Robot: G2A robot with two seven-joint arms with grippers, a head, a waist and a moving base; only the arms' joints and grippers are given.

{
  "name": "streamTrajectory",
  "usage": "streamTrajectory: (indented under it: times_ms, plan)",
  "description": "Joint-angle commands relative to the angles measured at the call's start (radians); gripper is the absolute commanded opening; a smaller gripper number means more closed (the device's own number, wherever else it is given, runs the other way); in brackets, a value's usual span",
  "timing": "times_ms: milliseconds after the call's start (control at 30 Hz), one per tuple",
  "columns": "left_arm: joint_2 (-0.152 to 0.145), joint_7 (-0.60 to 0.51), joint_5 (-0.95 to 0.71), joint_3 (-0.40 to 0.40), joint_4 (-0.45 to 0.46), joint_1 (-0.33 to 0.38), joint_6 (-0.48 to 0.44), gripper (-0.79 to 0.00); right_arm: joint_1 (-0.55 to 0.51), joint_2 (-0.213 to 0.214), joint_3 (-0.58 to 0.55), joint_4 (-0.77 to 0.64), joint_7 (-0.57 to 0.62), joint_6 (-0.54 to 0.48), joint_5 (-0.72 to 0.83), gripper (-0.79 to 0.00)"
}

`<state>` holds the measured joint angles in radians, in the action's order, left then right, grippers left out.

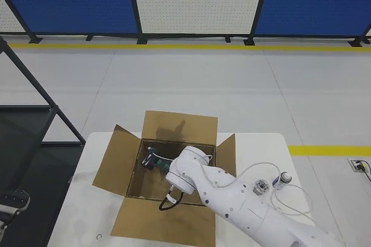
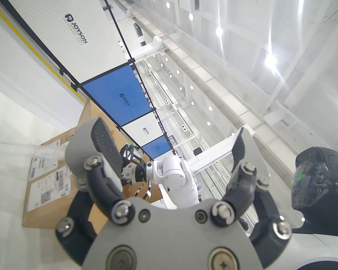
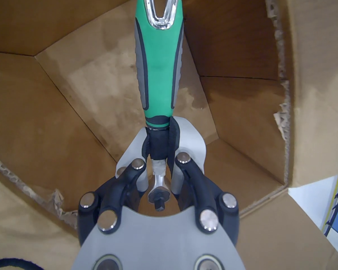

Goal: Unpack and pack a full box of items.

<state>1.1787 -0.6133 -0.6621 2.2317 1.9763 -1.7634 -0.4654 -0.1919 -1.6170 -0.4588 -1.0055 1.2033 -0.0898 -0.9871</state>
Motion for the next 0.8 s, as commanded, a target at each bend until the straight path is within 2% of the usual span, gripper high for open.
streamTrajectory:
  times_ms: [0,133,533,767]
  plan:
    - [0.0,0.0,0.0,0.0,0.0,0.0,0.0,0.0,0.008,-0.02,0.011,0.076,-0.017,0.002,0.013,-0.785]
    - [0.0,0.0,0.0,0.0,0.0,0.0,0.0,0.0,0.019,-0.06,0.036,0.184,-0.073,-0.009,0.027,-0.785]
    - [0.0,0.0,0.0,0.0,0.0,0.0,0.0,0.0,0.009,-0.06,0.026,0.193,-0.095,-0.002,0.031,-0.785]
    - [0.0,0.0,0.0,0.0,0.0,0.0,0.0,0.0,0.027,-0.089,-0.002,0.302,-0.124,-0.027,0.082,-0.785]
